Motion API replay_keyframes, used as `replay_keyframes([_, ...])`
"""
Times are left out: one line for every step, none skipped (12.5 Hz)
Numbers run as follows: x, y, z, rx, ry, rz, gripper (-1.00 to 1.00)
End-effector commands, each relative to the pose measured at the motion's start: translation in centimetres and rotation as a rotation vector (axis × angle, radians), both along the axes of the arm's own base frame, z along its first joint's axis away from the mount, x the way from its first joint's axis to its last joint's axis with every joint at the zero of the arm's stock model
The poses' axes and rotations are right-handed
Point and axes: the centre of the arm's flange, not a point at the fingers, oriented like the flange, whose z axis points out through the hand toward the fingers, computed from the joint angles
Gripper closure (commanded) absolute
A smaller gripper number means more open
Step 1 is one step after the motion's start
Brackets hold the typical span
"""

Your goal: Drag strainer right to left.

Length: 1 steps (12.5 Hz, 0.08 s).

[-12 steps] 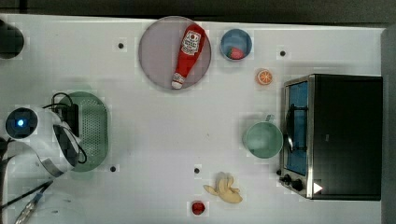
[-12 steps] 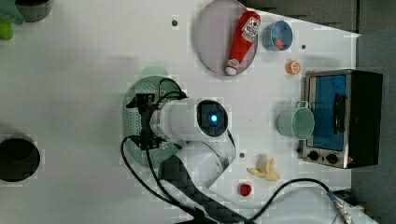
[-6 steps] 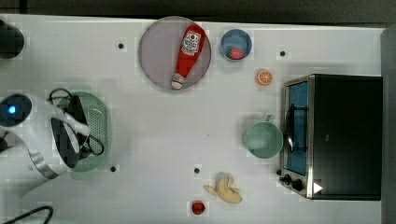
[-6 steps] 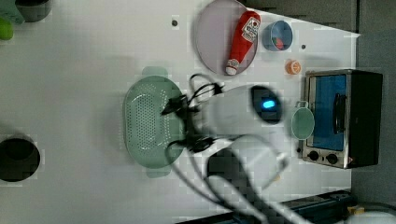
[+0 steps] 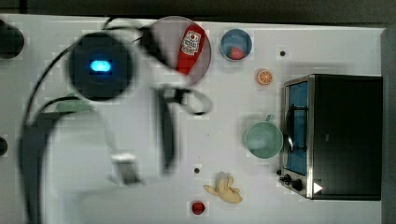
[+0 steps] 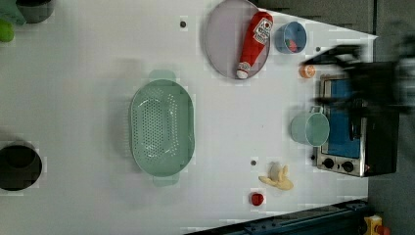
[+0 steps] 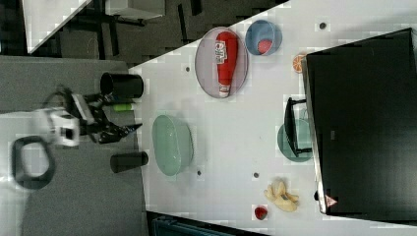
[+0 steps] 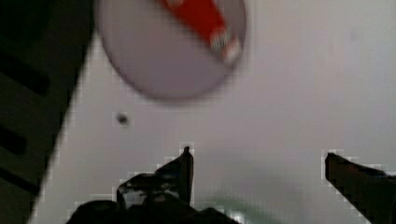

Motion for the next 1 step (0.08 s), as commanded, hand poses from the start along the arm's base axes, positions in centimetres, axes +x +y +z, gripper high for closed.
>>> replay_keyframes([-2.69, -11.31, 2.86, -0.070, 0.071, 0.121, -1.00])
